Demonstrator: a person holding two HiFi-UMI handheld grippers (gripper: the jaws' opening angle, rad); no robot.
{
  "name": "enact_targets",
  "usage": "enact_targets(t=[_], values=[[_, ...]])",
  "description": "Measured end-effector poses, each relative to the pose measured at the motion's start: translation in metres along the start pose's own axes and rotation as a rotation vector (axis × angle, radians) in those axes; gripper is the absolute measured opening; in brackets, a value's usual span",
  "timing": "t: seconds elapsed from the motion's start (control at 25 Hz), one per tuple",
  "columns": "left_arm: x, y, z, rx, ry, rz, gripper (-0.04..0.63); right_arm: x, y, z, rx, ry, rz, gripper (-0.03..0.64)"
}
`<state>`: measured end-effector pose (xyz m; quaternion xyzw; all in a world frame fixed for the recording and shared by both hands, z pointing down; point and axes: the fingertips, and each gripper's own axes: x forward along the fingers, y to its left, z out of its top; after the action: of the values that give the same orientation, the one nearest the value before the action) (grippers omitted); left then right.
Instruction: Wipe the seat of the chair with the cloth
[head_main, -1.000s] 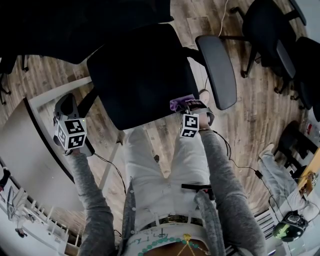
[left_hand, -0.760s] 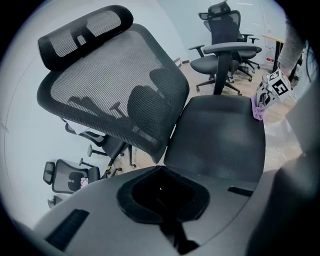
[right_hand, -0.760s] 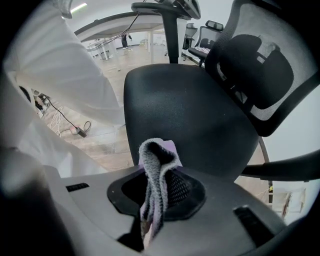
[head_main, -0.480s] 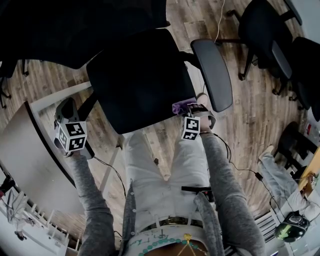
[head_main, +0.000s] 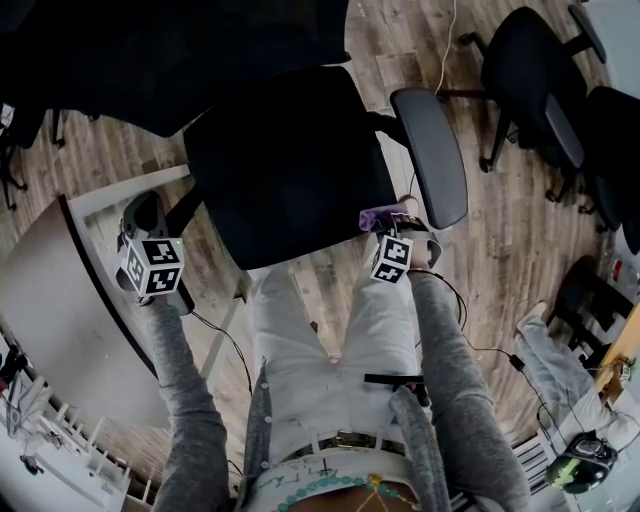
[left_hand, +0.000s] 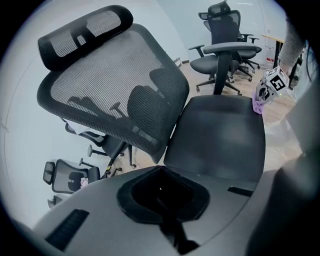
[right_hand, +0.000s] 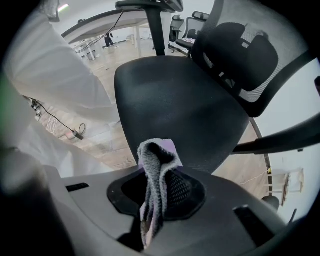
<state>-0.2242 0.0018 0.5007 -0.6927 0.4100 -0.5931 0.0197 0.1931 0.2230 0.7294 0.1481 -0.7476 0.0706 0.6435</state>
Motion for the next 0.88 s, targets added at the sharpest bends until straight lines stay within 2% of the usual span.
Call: enact_targets(t=[0.56,0.88], values=[[0.002,-0.001,0.002,0.011,0.004,0.008,0.000,-0.004,-0.006,0.004,0.066,0.084,0.048,0.051],[0.002,-0.001,0.000,0.010,0.003,0.004,0.000,-0.017,-0.013,0.020,0.130,0.077,0.066,0.051]])
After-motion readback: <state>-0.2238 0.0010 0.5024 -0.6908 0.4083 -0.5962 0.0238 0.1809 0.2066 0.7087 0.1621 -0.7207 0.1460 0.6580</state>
